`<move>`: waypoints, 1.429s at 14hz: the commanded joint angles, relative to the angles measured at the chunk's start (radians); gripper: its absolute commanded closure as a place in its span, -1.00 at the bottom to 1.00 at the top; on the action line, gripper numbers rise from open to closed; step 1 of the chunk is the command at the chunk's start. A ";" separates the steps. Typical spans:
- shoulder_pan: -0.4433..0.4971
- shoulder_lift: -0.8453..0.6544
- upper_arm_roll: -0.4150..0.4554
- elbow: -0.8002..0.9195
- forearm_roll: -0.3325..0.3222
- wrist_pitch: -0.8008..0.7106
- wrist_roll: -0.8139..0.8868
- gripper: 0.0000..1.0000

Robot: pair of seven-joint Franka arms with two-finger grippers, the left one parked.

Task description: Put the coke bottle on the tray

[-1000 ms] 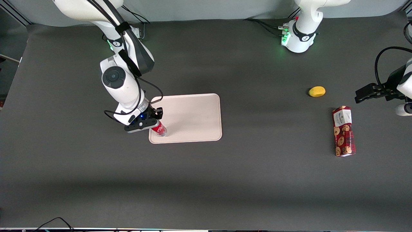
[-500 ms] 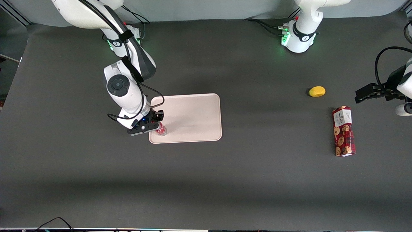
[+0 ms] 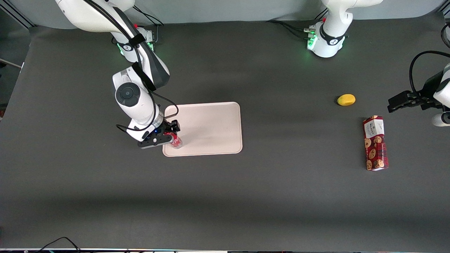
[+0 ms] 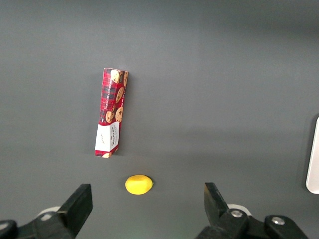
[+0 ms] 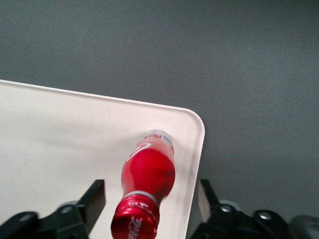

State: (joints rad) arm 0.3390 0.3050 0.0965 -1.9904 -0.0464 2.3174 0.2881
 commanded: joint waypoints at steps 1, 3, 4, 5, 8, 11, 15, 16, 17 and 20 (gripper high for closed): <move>-0.006 -0.035 -0.001 0.109 -0.010 -0.167 0.026 -1.00; -0.009 -0.067 -0.003 0.209 -0.010 -0.318 0.014 -1.00; -0.014 -0.099 -0.003 0.231 -0.009 -0.370 0.011 -1.00; -0.033 -0.151 -0.003 0.228 -0.006 -0.395 0.010 -1.00; -0.109 -0.266 -0.026 0.220 0.011 -0.469 -0.081 -1.00; -0.132 -0.372 -0.104 0.203 0.014 -0.534 -0.072 -1.00; -0.267 -0.371 -0.147 0.263 0.011 -0.562 -0.087 -1.00; -0.277 -0.363 -0.161 0.284 0.011 -0.562 -0.087 -1.00; -0.278 -0.359 -0.173 0.291 0.011 -0.562 -0.086 -1.00; -0.276 -0.356 -0.198 0.298 0.014 -0.561 -0.083 -1.00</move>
State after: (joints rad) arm 0.0561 -0.0706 -0.0958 -1.7256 -0.0438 1.7643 0.2124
